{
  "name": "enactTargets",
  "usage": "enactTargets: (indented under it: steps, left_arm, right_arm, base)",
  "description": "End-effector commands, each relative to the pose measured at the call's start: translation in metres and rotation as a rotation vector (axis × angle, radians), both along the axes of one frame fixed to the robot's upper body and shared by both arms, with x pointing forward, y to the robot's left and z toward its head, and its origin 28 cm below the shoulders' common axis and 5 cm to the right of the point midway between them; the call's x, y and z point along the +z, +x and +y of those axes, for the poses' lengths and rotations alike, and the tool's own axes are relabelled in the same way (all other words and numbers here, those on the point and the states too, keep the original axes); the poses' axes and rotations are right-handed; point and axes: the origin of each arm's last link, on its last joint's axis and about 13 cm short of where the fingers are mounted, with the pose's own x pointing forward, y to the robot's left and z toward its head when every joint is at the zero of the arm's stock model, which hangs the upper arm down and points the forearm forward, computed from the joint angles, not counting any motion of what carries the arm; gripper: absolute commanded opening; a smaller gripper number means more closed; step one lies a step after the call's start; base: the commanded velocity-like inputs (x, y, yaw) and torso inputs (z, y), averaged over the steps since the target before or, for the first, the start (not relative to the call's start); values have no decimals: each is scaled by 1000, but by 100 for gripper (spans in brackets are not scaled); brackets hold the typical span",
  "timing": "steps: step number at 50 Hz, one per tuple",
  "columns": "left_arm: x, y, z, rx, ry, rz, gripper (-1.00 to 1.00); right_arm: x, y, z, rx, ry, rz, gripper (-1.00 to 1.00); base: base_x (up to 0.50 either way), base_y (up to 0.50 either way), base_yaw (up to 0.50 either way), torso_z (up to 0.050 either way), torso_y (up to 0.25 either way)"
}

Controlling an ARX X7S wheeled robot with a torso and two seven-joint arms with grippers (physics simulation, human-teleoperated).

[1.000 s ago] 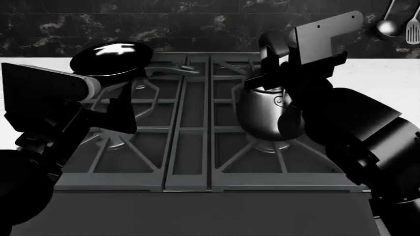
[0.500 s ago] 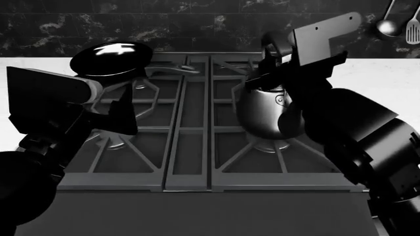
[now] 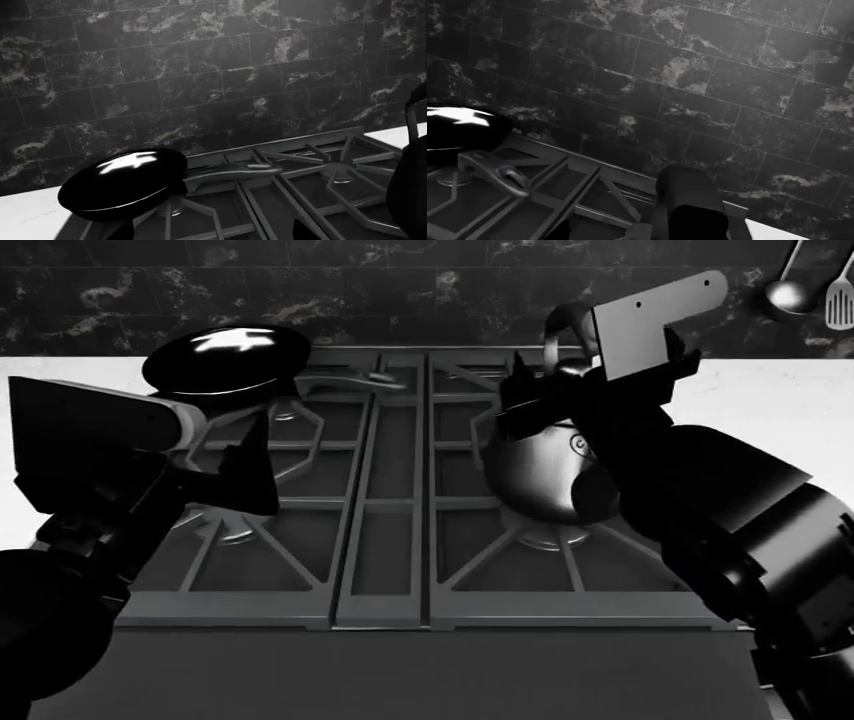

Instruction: Pick the kettle from the counter and place it on a stove burner. Then turn the burner on.

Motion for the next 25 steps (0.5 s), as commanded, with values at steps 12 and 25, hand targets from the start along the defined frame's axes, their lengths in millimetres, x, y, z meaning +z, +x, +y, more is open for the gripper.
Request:
enactTargets:
  steps: [12,25]
  left_arm:
    - [2,0,-2,-4,1,-6,100]
    - [2,-2,-2,-6,-3,-13,100]
  right_arm:
    - [11,-9,-4,47,115,32,100]
    - [11,-15,-3,45,108,62,100]
  base:
    - [0,0,0,1,2]
    - [0,0,0,0,0]
